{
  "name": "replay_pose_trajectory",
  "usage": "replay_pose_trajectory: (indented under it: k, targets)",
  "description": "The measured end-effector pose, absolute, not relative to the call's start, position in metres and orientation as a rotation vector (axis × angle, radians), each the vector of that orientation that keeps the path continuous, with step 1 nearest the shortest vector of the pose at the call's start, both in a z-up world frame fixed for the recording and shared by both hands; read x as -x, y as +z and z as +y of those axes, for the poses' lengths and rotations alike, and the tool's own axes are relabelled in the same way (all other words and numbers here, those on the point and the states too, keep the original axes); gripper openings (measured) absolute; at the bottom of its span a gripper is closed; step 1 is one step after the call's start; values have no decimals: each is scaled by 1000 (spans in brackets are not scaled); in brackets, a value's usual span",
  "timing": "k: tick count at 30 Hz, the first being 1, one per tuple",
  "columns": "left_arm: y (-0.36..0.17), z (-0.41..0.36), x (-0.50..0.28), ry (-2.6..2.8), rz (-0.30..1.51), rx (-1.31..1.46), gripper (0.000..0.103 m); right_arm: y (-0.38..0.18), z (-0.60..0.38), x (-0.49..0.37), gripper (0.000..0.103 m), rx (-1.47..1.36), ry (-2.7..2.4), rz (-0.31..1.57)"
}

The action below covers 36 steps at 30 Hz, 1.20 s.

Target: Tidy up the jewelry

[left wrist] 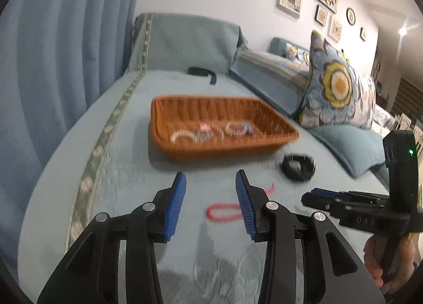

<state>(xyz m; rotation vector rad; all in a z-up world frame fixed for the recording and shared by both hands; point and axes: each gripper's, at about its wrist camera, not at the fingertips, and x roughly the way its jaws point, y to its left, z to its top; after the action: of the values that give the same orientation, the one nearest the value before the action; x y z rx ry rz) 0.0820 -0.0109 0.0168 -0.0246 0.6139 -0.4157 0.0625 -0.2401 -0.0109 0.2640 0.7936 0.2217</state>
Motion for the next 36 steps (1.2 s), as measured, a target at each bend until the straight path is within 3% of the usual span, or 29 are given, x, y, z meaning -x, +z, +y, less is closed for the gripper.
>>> replay_pose_trajectory:
  k: [7, 15, 23, 26, 29, 36]
  targets:
    - [-29, -16, -93, -439, 713, 27, 38, -29, -214, -52, 32, -127, 243, 769]
    - [-45, -10, -118, -492, 807, 136, 39, -39, -199, -58, 32, -53, 270, 760]
    - [-55, -45, -136, -386, 876, -70, 37, -47, -190, -64, 32, -20, 288, 810]
    - [-56, -52, -129, -329, 865, -136, 29, -47, -190, -65, 32, -14, 296, 813]
    - [-53, -48, -117, -336, 870, -128, 11, -46, -188, -63, 32, -9, 316, 810]
    - [-51, -33, -93, -460, 916, -25, 6, -46, -186, -61, 30, 9, 323, 814]
